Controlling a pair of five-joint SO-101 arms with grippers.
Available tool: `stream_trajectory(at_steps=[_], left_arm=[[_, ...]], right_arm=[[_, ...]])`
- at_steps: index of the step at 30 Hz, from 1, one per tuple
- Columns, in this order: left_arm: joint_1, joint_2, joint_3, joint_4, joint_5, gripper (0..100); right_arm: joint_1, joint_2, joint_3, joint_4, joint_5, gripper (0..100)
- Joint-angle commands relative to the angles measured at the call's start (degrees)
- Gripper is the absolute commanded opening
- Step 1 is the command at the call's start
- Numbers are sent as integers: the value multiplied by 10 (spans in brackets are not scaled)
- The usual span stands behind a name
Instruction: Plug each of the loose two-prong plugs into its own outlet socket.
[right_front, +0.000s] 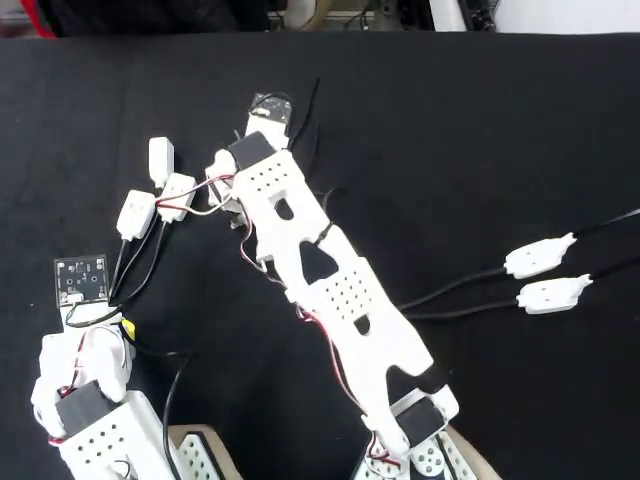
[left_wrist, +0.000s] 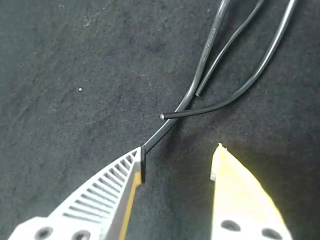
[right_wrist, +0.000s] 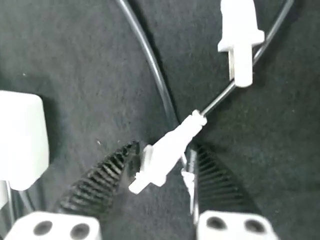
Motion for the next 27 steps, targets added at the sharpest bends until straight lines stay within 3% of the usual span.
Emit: stream_trajectory(at_steps=[1,3,14,22,27], left_arm=[[2,-5,3,3,-2,224],[2,-5,3,3,-3,224],[2,-5,3,3,-4,224],[2,-5,4,3,-4,224],[2,-5,4,3,-4,224]], right_arm=[[-7,-1,-48,13,-3,70],[0,0,-60,23,4,14],[29,-2,-70,59,24,11],[18,-51,-29,62,217,11],[56,-204,163,62,352,11]])
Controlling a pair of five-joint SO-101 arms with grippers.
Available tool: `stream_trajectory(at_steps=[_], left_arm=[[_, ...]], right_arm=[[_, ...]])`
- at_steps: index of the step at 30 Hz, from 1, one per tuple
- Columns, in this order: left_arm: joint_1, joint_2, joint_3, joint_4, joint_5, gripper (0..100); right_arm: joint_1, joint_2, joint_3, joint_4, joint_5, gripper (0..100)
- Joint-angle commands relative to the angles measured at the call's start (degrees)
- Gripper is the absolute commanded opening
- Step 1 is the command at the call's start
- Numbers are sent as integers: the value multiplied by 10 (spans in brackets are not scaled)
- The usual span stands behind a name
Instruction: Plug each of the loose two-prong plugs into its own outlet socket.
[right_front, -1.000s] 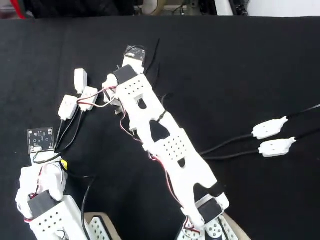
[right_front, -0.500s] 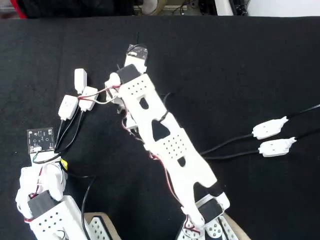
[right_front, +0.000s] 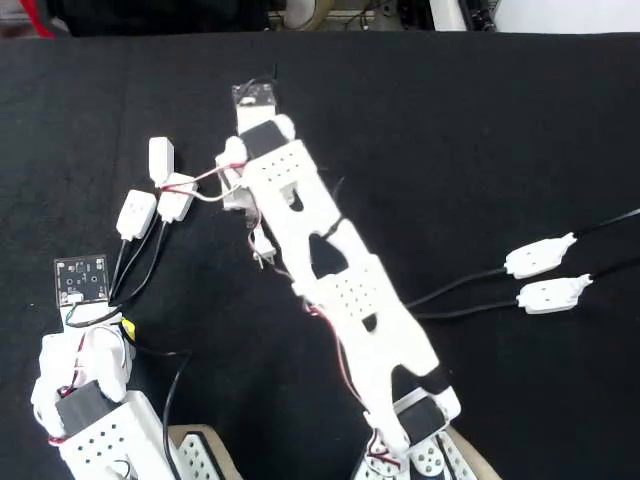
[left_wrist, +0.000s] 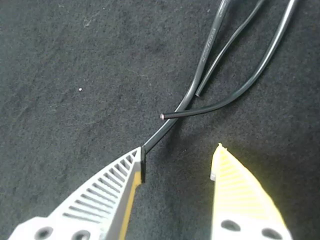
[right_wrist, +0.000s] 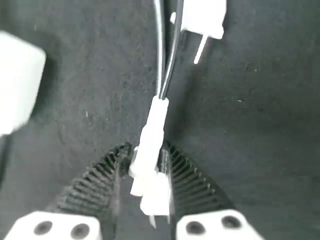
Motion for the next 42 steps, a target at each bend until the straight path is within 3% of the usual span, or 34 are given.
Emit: stream_trajectory(at_steps=[1,11,18,26,31,35,42], left_arm=[[2,-5,4,3,-4,224],[2,-5,4,3,-4,224],[2,-5,4,3,-4,224],[2,-5,4,3,-4,224],[2,-5,4,3,-4,224],[2,-5,4,3,-4,224],[2,-5,5,3,-4,224]], right_arm=[[36,-157,153,22,101,11],[142,-516,637,15,347,11],[147,-565,912,-127,379,12],[112,-531,917,-160,437,17],[107,-491,878,-160,435,126],[108,-456,842,-159,434,130],[108,-386,761,-70,434,130]])
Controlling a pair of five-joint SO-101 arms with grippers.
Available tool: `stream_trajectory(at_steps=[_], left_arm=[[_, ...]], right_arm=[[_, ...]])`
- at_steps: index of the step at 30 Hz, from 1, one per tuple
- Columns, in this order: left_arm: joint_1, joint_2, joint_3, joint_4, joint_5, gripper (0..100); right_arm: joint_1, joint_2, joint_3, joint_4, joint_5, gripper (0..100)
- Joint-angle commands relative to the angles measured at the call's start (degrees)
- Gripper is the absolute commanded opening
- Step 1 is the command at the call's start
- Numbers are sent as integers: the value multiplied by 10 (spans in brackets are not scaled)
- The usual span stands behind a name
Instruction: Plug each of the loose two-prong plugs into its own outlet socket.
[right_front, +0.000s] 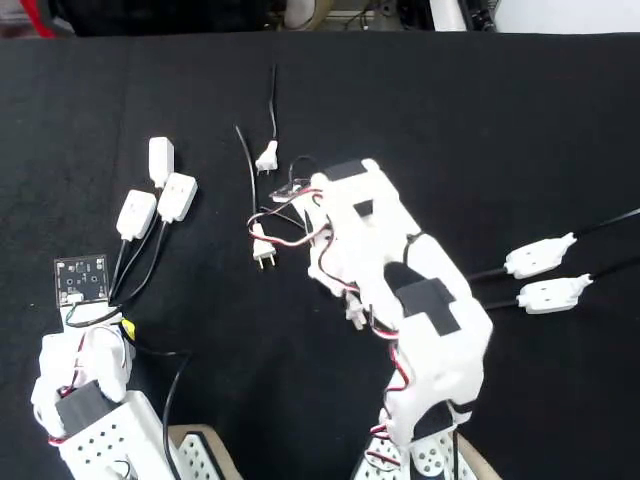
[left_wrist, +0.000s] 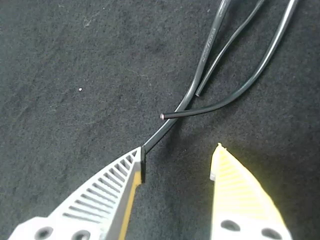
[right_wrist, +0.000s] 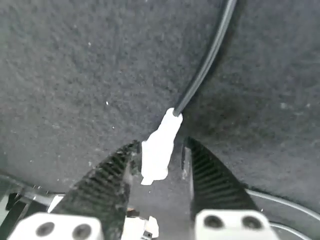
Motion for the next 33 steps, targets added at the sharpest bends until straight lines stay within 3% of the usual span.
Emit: stream_trajectory(at_steps=[1,15,20,33], left_arm=[[2,-5,5,3,-4,224],[2,-5,5,3,-4,224],[2,-5,5,3,-4,224],[2,-5,5,3,-4,224]], right_arm=[[-4,22,-46,40,2,130],[-2,63,-80,0,-68,126],[-1,65,-100,0,-83,15],[35,115,-102,40,-79,44]])
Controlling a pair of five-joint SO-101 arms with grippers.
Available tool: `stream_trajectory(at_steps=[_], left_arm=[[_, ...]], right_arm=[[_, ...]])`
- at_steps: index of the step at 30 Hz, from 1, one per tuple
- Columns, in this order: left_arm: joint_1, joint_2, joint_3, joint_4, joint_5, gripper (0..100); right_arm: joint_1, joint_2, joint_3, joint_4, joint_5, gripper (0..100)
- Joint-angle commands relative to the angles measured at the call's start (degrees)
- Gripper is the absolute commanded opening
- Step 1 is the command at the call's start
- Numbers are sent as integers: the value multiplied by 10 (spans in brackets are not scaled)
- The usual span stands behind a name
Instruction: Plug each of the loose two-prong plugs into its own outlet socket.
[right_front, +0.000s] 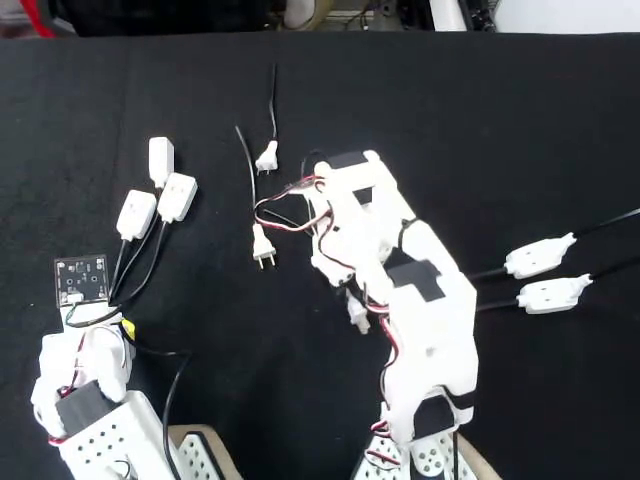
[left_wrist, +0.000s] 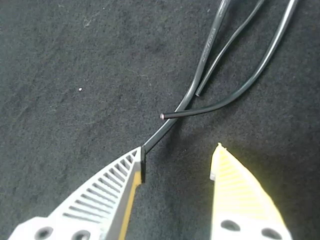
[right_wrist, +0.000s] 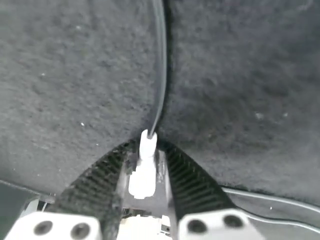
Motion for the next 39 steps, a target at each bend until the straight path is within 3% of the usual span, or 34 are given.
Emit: stream_trajectory(at_steps=[1,7,15,27,31,39], left_arm=[[2,-5,5,3,-4,224],[2,-5,5,3,-4,224],[2,-5,5,3,-4,224],[2,-5,5,3,-4,224],[2,-5,5,3,-4,224],[2,-5,5,3,-4,224]], right_arm=[[10,14,-14,14,-2,45],[11,17,-14,14,-3,117],[13,17,-51,75,-2,117],[13,21,-52,74,-3,116],[13,21,-53,73,-2,11],[13,16,-53,69,-4,11]])
